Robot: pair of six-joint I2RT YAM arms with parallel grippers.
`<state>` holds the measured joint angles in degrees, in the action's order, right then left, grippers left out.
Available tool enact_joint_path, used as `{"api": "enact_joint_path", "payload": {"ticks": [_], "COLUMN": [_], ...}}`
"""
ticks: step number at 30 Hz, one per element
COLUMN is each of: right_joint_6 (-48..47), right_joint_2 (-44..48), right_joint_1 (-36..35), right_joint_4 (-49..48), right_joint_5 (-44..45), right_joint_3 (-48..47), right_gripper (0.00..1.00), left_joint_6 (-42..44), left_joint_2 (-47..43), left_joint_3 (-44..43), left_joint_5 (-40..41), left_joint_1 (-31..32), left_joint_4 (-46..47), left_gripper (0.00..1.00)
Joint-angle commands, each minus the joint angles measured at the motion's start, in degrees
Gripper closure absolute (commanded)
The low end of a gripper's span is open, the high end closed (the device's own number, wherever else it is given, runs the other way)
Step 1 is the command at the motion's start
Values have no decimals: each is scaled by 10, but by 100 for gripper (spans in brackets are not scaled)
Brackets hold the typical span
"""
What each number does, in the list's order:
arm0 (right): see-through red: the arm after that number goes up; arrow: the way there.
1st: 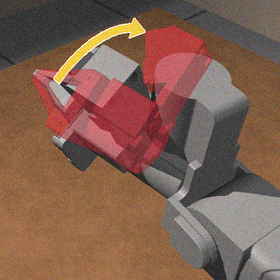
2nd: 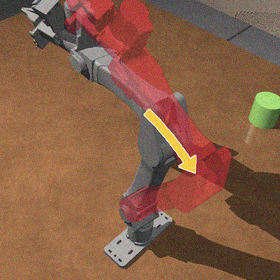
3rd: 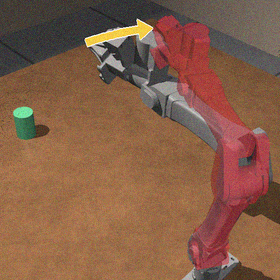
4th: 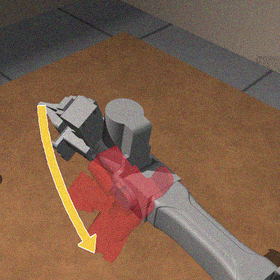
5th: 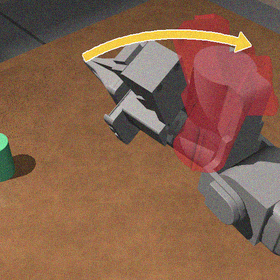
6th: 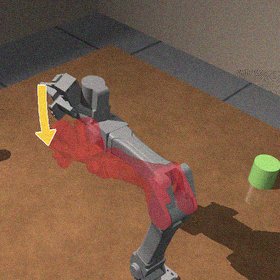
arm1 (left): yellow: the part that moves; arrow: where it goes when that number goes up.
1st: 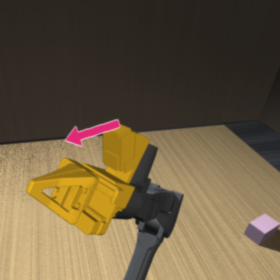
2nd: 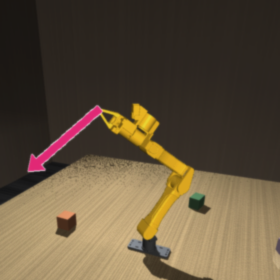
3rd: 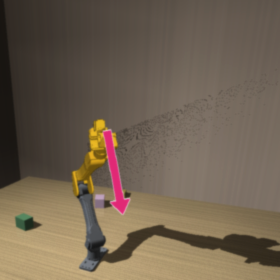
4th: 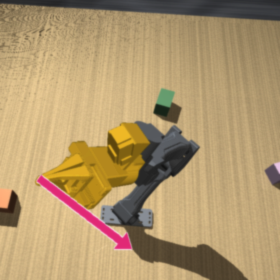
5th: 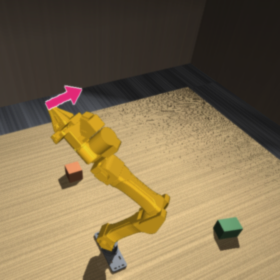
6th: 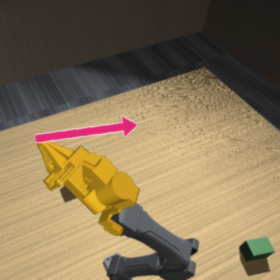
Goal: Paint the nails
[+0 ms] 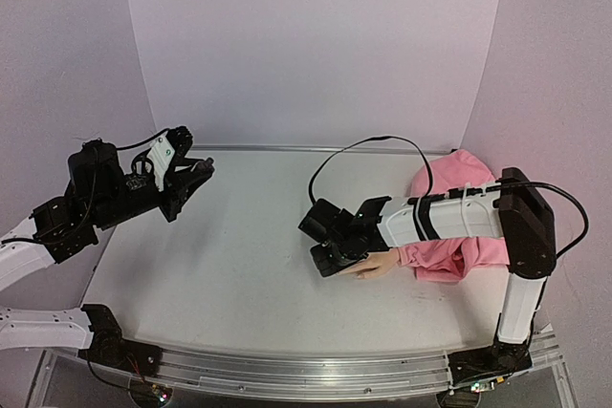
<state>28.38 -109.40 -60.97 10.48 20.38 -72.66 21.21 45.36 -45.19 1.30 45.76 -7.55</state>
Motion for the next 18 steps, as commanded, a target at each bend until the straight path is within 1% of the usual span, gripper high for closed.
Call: {"api": "enact_joint_path", "payload": {"ticks": [1, 18], "right_joint_6": [1, -4], "right_joint_2": [1, -14], "right_joint_1": [-1, 0], "right_joint_4": [25, 18], "right_joint_5": [13, 12], "right_joint_3": [-6, -6], "right_gripper": [100, 100], "left_joint_6": [6, 6], "left_joint_2": [-7, -7], "left_joint_3": [-1, -2], "left_joint_5": [5, 4], "left_joint_1": [1, 1], "left_joint_4": [22, 21], "left_gripper": [100, 100]}}
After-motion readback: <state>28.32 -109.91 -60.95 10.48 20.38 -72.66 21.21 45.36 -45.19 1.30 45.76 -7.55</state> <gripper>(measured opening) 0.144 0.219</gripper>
